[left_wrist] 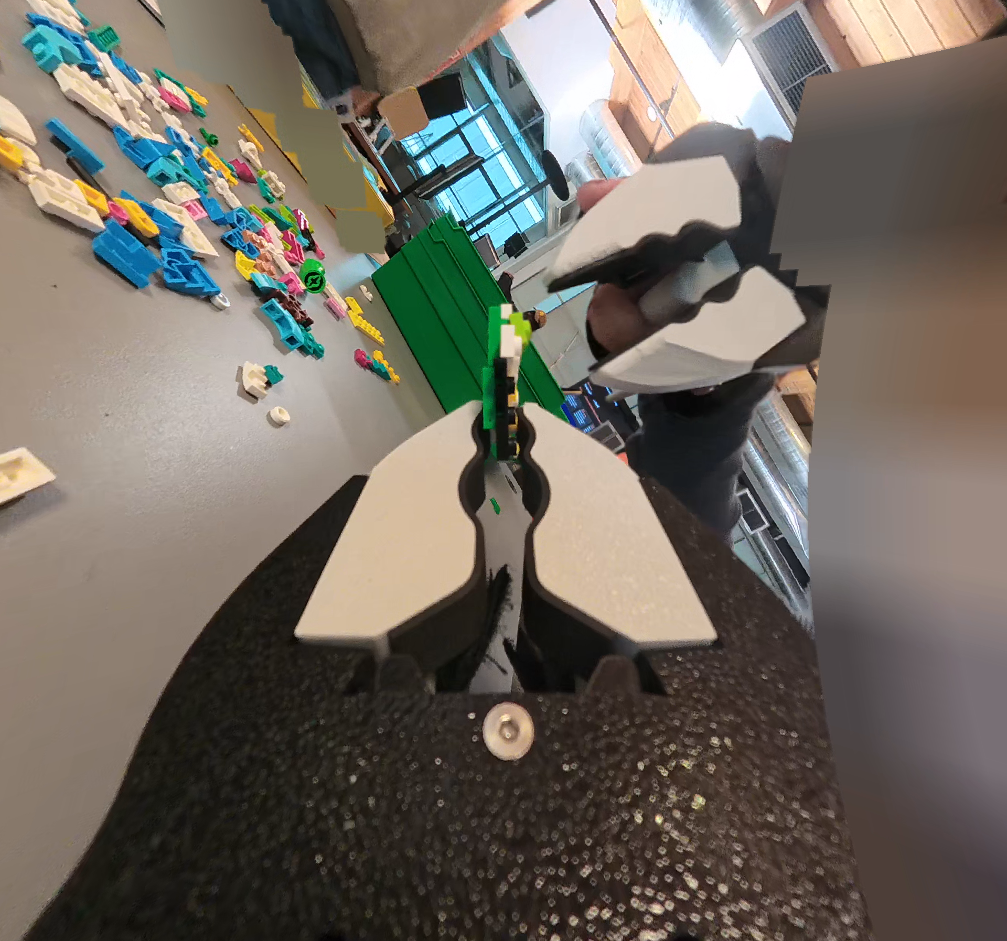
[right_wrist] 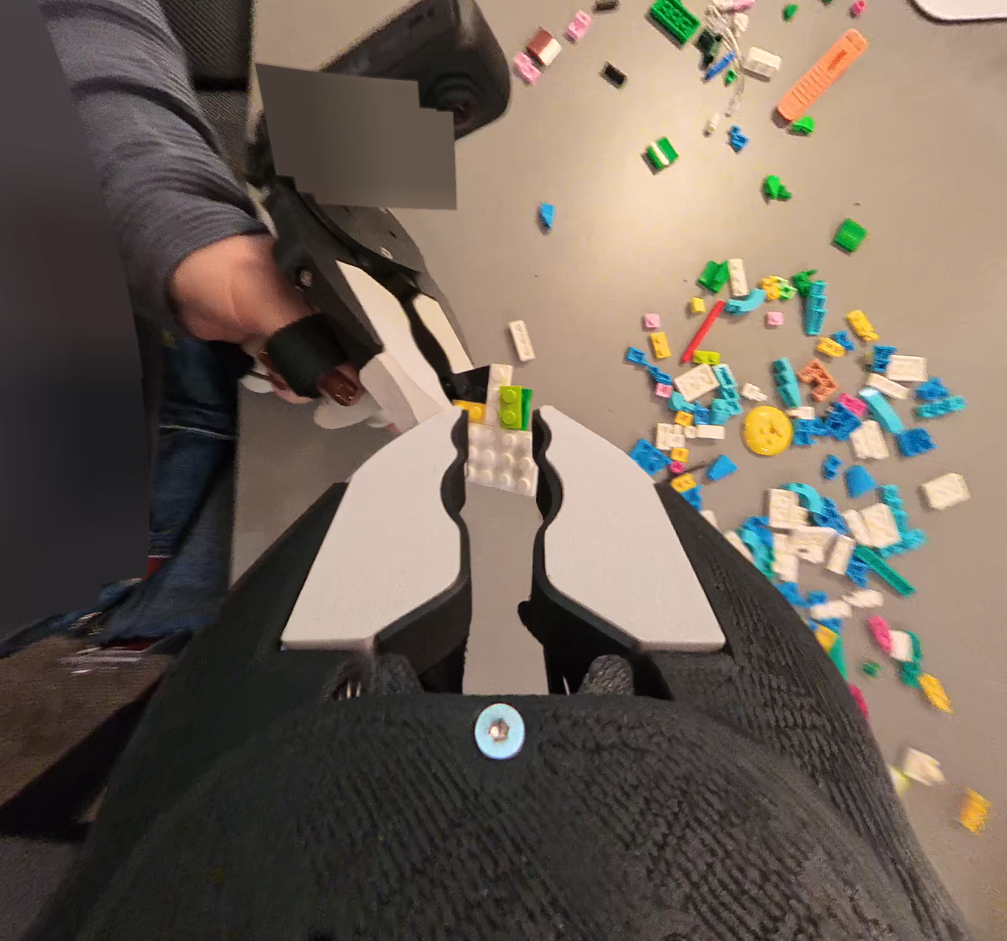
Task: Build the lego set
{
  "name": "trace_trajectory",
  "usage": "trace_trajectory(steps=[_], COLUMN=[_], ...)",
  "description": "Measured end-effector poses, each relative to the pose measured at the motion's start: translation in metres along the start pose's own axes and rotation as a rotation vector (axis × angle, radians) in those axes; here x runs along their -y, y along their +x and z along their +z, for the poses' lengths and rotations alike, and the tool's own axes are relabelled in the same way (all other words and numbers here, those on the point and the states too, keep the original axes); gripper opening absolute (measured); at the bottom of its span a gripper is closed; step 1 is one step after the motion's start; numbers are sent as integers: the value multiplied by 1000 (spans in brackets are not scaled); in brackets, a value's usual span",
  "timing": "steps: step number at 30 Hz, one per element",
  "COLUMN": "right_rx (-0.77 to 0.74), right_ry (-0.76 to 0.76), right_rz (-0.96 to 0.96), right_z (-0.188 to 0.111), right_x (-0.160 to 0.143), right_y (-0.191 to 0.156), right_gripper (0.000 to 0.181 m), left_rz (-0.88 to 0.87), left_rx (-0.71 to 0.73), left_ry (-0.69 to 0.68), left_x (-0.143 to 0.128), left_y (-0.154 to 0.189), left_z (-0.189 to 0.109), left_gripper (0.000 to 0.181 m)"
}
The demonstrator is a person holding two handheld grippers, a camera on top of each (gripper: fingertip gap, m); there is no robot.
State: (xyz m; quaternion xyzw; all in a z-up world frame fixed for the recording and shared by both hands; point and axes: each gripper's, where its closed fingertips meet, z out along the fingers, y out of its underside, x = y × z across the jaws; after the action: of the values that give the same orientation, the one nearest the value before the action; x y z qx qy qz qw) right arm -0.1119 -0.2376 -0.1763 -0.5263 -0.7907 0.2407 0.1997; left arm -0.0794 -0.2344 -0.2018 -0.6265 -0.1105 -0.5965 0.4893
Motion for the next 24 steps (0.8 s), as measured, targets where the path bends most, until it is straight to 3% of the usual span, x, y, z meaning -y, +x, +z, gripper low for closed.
trace_trajectory(steps=[1, 9, 15, 24], right_rx=[45, 335, 438, 524], right_ry=[17, -8, -67, 41], right_rz=[32, 185, 253, 367], right_z=[-2, -2, 5, 2], right_x=[1, -4, -10, -9], right_y=[-1, -6, -8, -11], right_gripper=[24, 30, 23, 10], left_rz=[7, 54, 71, 105], left_rx=[-9, -49, -60, -78], left_ry=[-7, -55, -68, -71], left_x=[-1, -9, -12, -12], left_y=[2, 10, 12, 16], left_z=[0, 3, 4, 4], left_gripper=[8, 8, 8, 8])
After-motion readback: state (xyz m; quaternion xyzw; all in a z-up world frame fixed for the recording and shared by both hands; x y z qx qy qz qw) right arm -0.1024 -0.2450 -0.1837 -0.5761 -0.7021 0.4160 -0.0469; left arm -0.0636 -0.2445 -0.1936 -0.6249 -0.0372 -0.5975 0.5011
